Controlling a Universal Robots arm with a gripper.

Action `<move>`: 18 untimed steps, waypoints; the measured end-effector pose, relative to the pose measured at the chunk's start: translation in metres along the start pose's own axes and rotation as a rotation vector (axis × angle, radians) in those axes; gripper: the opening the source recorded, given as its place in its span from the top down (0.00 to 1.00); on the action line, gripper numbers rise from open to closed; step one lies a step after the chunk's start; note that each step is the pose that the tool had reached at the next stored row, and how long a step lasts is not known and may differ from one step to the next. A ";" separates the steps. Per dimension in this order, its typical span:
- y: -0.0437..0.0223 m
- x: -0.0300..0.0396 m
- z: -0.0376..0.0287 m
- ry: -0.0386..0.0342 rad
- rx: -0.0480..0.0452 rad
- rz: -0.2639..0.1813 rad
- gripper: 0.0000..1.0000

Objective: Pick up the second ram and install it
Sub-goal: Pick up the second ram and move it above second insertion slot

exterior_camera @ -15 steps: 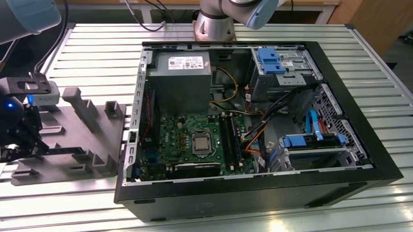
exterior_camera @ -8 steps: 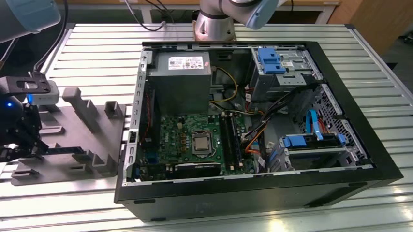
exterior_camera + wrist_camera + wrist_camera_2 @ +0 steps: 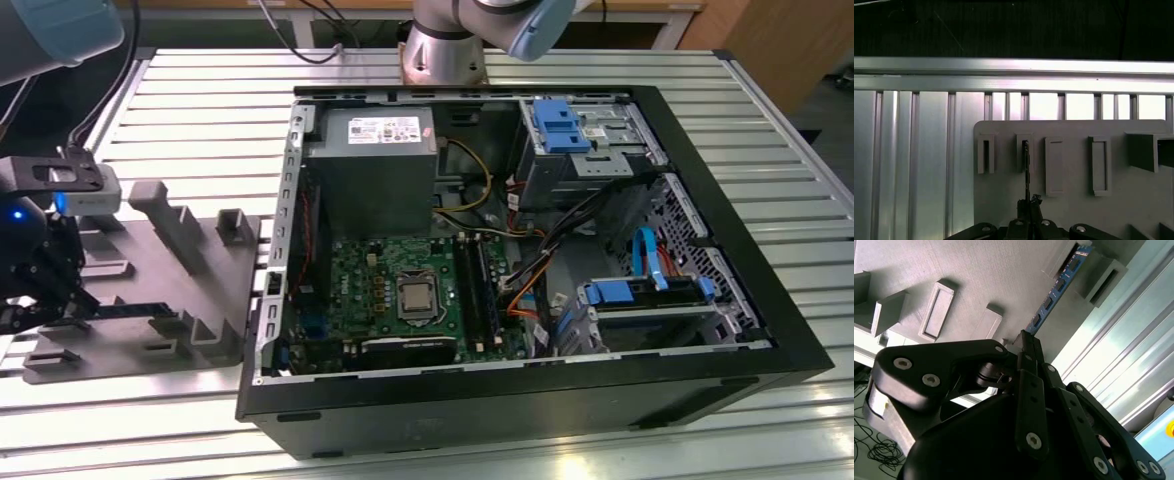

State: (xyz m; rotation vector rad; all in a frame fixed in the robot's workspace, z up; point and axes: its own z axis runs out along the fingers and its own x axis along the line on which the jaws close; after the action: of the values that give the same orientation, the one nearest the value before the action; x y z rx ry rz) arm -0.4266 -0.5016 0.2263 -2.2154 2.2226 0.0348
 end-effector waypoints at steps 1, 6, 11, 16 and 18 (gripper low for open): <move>0.0000 0.0000 -0.0002 0.0000 0.0000 0.000 0.88; 0.0000 0.0000 -0.0013 0.0000 0.0001 0.000 0.88; 0.0000 0.0000 -0.0022 0.0000 -0.0001 0.000 0.88; 0.0000 0.0000 -0.0028 -0.0001 0.0001 0.000 0.88; 0.0001 -0.0001 -0.0033 0.0000 0.0000 0.000 0.88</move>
State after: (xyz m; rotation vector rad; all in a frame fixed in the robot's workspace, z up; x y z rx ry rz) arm -0.4266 -0.5016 0.2296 -2.2155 2.2226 0.0348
